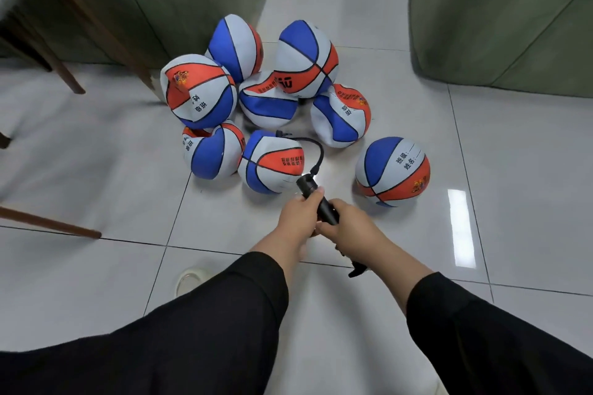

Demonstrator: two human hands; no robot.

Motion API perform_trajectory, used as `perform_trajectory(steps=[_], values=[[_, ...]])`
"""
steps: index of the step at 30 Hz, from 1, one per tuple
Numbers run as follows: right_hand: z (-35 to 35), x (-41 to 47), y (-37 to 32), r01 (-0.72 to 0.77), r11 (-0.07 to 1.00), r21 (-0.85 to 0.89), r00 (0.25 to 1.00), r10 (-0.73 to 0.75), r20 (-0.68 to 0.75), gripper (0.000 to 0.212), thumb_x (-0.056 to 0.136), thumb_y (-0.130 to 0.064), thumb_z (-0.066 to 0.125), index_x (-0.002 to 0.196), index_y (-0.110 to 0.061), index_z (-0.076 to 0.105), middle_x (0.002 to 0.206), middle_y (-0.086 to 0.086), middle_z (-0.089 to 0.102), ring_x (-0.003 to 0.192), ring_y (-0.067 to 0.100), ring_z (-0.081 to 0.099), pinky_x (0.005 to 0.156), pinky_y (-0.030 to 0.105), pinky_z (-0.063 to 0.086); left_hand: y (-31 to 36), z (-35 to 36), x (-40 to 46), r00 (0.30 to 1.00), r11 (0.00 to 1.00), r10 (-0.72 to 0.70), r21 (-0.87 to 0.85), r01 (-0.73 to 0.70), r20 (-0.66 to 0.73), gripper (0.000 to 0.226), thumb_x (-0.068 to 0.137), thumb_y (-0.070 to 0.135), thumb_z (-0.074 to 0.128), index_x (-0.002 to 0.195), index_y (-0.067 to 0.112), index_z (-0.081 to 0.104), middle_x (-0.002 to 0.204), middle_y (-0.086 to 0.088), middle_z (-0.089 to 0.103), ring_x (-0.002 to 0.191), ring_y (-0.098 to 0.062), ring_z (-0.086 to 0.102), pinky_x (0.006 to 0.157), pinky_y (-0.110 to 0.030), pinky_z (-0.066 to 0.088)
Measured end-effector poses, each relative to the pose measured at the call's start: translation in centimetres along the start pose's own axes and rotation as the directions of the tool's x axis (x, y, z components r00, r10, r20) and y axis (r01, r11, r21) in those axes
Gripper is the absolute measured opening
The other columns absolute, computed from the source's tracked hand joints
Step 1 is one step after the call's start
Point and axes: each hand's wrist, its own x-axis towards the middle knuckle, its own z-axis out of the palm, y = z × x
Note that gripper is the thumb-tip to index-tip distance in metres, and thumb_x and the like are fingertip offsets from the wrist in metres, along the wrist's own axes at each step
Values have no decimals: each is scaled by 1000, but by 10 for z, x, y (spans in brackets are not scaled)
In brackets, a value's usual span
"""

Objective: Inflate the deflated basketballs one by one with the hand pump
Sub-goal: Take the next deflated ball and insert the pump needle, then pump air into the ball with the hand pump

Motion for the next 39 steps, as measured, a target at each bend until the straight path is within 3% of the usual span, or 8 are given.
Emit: perform_trajectory(steps=[4,9,17,21,24,28,35,39], values=[[-17,-13,-13,-36,985,168,999,31,29,26,95,-25,65,119,-19,56,89,6,65,60,21,62,49,26,51,17,-1,-10,999,999,30,23,-30,-17,29,102,42,62,109,15,67,114,-16,74,108,-27,71,98,-50,56],[-29,-24,-20,-69,952,298,991,32,128,28,93,-26,71,116,-19,59,81,9,69,63,23,66,75,50,62,30,-2,-18,999,995,48,-91,-50,-22,18,102,32,64,104,14,63,104,-13,68,89,-23,70,73,-37,59],[-27,-60,-35,-22,842,539,1000,11,23,18,96,-29,69,113,-21,68,80,10,68,61,19,60,59,37,56,35,3,-29,993,997,55,-64,-48,108,32,96,37,72,111,11,60,92,-12,67,82,-31,70,81,-42,53],[-20,-72,-34,-50,739,672,999,24,48,10,99,-28,66,107,-23,70,94,16,72,74,24,66,71,44,60,36,4,-29,987,981,163,-101,-163,-8,23,102,30,63,110,10,54,78,-8,63,70,-24,65,71,-38,55],[-13,-79,-30,-125,780,613,989,52,136,24,96,-37,68,110,-17,69,97,13,74,81,24,74,85,44,60,40,-2,-29,978,974,200,-95,-205,-63,24,101,29,61,110,8,54,71,-7,59,58,-21,63,66,-36,57],[-1,-89,-31,-185,739,647,976,64,207,37,94,-37,71,113,-6,66,90,10,71,72,23,68,74,34,61,39,-8,-29,970,960,177,-189,-207,-164,27,98,32,62,109,8,54,71,-7,58,48,-20,56,62,-35,54],[9,-89,-42,-135,719,681,986,32,162,46,98,-56,57,106,-11,64,89,8,68,82,20,69,82,39,60,43,-7,-39,989,965,142,-216,-147,-36,33,101,33,60,119,7,54,72,-5,55,53,-21,58,60,-33,54],[0,-78,-48,-140,693,707,990,108,90,60,102,-62,43,109,-7,68,88,11,72,77,21,69,70,35,59,41,-5,-44,992,994,113,-18,-112,63,40,104,52,51,116,15,60,100,-9,69,94,-27,70,90,-43,57]])
